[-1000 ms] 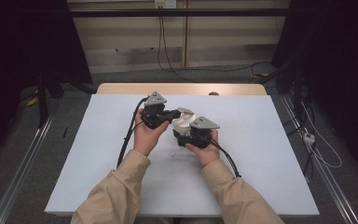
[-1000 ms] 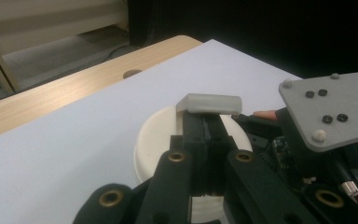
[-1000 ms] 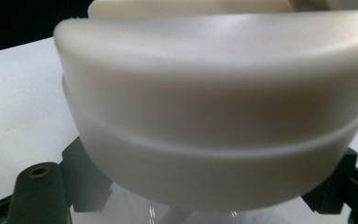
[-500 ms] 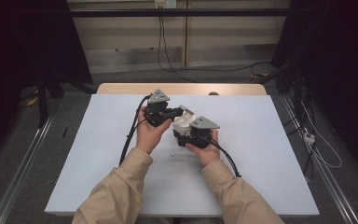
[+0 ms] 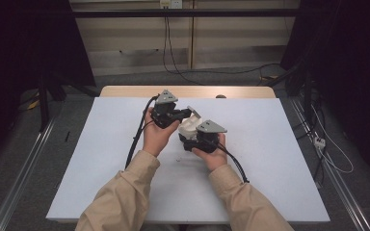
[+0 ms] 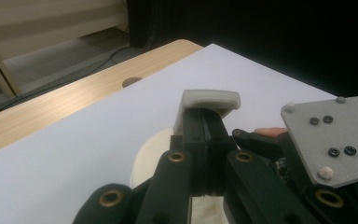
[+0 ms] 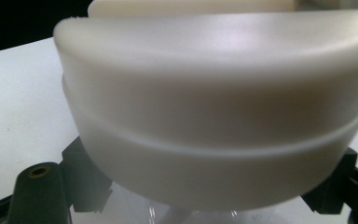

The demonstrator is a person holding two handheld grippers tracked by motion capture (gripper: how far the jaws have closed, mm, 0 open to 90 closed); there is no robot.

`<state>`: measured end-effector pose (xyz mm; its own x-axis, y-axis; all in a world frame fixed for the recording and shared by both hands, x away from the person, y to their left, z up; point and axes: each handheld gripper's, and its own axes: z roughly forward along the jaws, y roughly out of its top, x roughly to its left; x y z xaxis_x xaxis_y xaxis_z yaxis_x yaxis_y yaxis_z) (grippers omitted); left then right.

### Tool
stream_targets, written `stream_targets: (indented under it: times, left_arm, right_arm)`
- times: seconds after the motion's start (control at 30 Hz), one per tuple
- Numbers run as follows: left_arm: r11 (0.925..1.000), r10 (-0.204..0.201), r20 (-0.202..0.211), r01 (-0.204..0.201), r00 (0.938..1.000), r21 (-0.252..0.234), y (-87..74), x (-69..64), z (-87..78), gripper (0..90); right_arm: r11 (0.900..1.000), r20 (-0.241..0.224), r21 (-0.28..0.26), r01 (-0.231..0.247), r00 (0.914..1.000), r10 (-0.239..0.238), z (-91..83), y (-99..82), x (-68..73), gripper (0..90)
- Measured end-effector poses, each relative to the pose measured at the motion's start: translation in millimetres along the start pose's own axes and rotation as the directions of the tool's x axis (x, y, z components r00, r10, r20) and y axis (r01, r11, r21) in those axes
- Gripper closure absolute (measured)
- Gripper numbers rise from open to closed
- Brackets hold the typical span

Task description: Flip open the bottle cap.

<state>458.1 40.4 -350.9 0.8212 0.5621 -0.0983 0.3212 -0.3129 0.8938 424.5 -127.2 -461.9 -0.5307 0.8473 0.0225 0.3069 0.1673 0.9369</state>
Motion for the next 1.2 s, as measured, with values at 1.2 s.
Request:
stream_targets:
  times: [1.2]
  left_arm:
    - [1.0000,0.008,-0.011,-0.008,0.9999,-0.001,13.2,-0.5,9.7,90.0]
  right_arm:
    - [1.0000,0.000,0.001,0.000,1.0000,0.000,0.2,0.0,-0.2,18.8]
